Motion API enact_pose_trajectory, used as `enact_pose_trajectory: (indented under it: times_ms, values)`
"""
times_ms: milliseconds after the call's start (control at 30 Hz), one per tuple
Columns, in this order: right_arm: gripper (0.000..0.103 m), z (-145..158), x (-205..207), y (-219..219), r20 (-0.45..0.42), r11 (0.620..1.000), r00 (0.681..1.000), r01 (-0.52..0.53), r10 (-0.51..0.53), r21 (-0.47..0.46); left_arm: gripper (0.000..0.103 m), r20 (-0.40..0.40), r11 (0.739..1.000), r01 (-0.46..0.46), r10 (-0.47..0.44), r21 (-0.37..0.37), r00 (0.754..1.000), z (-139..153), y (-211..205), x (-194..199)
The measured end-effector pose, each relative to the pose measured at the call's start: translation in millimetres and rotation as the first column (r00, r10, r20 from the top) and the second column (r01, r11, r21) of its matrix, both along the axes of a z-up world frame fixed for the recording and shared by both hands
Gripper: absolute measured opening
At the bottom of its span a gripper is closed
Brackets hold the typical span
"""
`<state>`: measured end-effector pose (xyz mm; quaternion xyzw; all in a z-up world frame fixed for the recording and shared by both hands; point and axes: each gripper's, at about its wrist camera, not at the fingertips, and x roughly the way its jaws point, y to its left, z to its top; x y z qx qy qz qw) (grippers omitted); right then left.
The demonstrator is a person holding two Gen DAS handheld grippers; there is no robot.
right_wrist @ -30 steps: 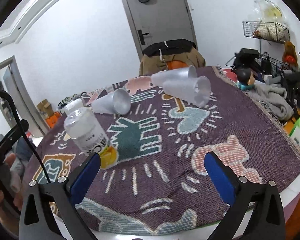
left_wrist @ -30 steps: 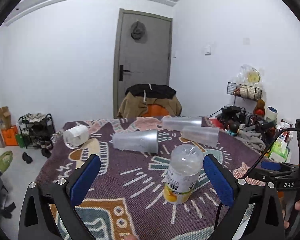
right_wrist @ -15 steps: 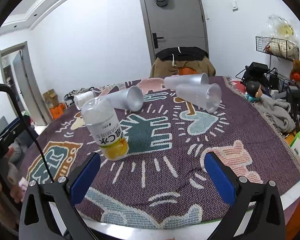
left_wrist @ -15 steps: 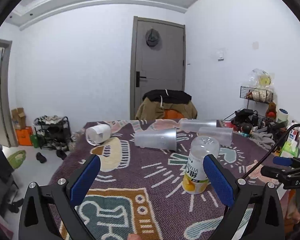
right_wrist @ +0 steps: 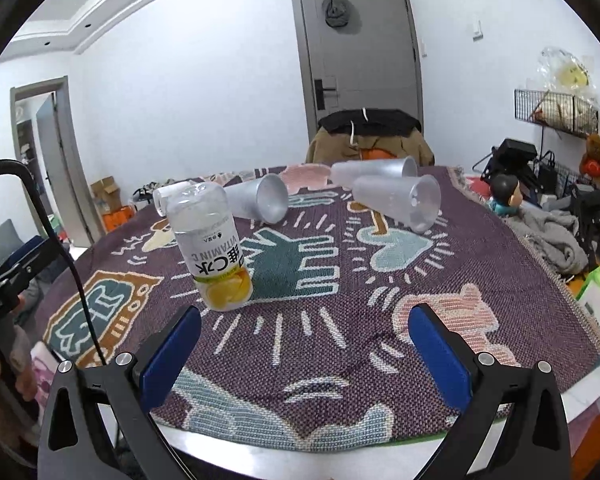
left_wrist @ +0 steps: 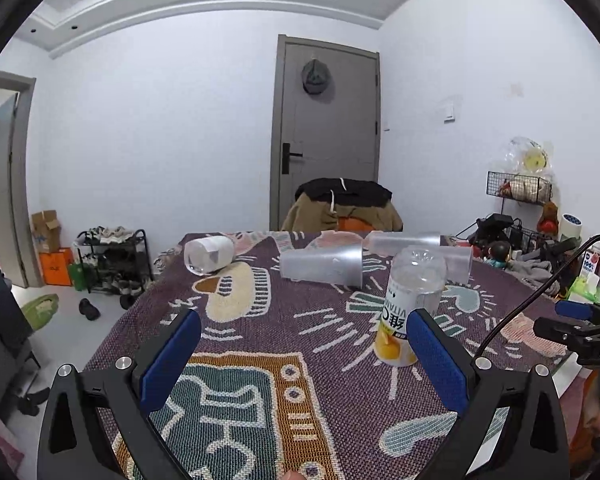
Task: Flip cup upside down
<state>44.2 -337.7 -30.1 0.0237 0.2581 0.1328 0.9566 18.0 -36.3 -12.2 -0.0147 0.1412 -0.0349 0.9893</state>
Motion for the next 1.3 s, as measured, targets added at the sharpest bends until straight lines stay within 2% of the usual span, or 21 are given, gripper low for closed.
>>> enact_pose_trajectory:
  times_ms: [633, 833, 1300]
  values:
    - [0.103, -0.7, -0.5, 3.9, 0.032, 1.0, 0.999, -0.013, 0.013, 0.006, 0.103, 0.017, 1.0, -0.005, 0.005, -0.014, 1.0, -4.5, -1.8, -4.3]
    - [0.103, -0.9, -1.3, 5.7, 0.033, 1.0, 0.999, -0.023, 0.023, 0.01, 0.103, -0.009, 1.0, -0.007, 0.007, -0.017, 1.0, -6.5, -1.6, 0.2]
    - [0.103, -2.5, 0.0, 9.0, 0.027, 1.0, 0.999, -0.024, 0.024, 0.004, 0.103, -0.015, 1.0, -0.013, 0.013, -0.016, 1.0, -5.8, -0.5, 0.3]
